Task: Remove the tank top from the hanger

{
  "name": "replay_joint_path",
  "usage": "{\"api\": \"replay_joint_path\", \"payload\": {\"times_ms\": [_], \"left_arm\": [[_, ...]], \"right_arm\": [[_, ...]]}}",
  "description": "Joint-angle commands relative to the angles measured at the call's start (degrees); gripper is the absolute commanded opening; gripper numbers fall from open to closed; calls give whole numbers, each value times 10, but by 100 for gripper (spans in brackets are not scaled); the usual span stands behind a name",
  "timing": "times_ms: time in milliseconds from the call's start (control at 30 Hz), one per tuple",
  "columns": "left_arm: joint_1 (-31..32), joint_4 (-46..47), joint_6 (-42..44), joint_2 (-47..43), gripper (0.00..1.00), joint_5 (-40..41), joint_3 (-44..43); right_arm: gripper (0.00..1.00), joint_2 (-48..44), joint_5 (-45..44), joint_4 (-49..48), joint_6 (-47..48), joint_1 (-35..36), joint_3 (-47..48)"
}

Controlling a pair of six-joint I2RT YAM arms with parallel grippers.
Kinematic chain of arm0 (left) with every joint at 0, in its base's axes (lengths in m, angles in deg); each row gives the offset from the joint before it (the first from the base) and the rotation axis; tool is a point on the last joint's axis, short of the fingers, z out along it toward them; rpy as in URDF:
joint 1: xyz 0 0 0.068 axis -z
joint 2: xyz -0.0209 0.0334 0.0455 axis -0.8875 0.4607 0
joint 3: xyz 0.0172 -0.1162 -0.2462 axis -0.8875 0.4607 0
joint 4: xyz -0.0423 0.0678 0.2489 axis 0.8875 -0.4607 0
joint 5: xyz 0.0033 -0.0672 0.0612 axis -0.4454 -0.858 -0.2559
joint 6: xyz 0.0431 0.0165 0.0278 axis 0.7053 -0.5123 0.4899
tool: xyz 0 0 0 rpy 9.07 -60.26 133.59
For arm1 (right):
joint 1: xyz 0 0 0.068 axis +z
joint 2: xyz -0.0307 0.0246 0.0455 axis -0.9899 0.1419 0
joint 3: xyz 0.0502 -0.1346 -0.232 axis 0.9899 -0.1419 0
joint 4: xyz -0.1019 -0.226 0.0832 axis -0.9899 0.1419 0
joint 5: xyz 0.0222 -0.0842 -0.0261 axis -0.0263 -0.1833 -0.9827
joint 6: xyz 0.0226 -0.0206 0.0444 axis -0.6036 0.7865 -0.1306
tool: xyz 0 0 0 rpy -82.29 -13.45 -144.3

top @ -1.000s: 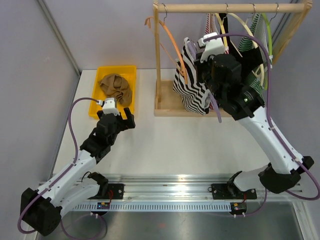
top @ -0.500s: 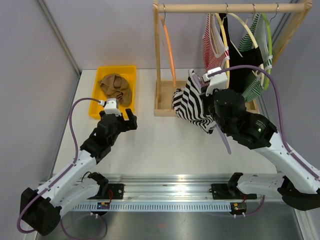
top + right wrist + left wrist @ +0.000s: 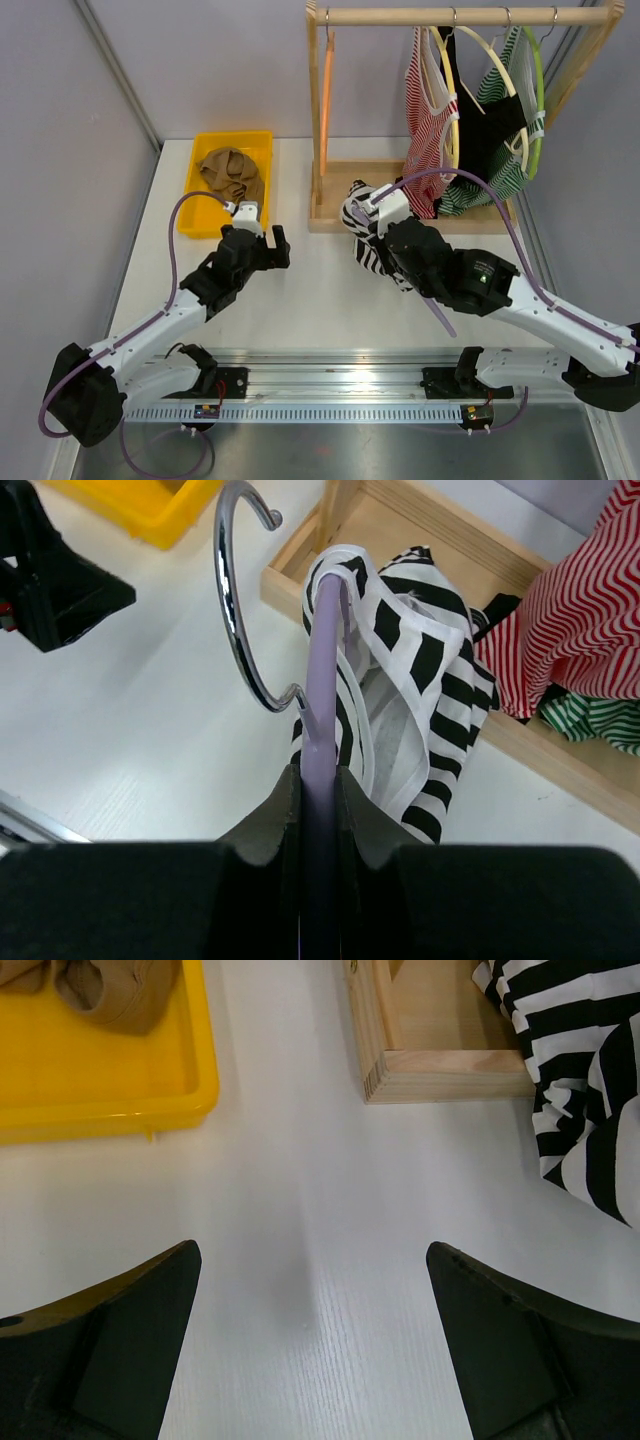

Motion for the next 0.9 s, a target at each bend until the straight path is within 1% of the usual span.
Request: {"api": "replay_joint_path", "payload": {"times_ms": [0,67,100,167,200,300,400,633,733,867], "left_arm": [[4,50,-11,-6,99,-22,-18],[8,51,-16,-5,99,-34,-19],[10,51,-17,-1,99,-40,-26],[21,51,-14,9,99,-44,-34],[24,66,-14,11,99,-59,-36],[29,110,-23,3,99,-108,-27],[33,153,-34,-16,99,-130,-16],[34,228,-60,-53,99,-143,1],[34,248,-75,-55,99,-152,11],[35,301,-98,-43,99,-166,26]], "right_arm": [[0,-26,18,-80,-5,12,-13],[0,-26,34,-101,10,15,-28],[0,-26,43,-130,15,16,-36],[0,-27,69,-160,35,16,-59],[0,-26,76,-189,41,16,-67],[0,-25,84,-233,51,16,-92],[0,-31,91,-259,50,16,-108],[0,-59,91,-275,51,16,-126],[0,-67,91,-275,51,16,-128],[0,-75,94,-276,51,16,-132]]}}
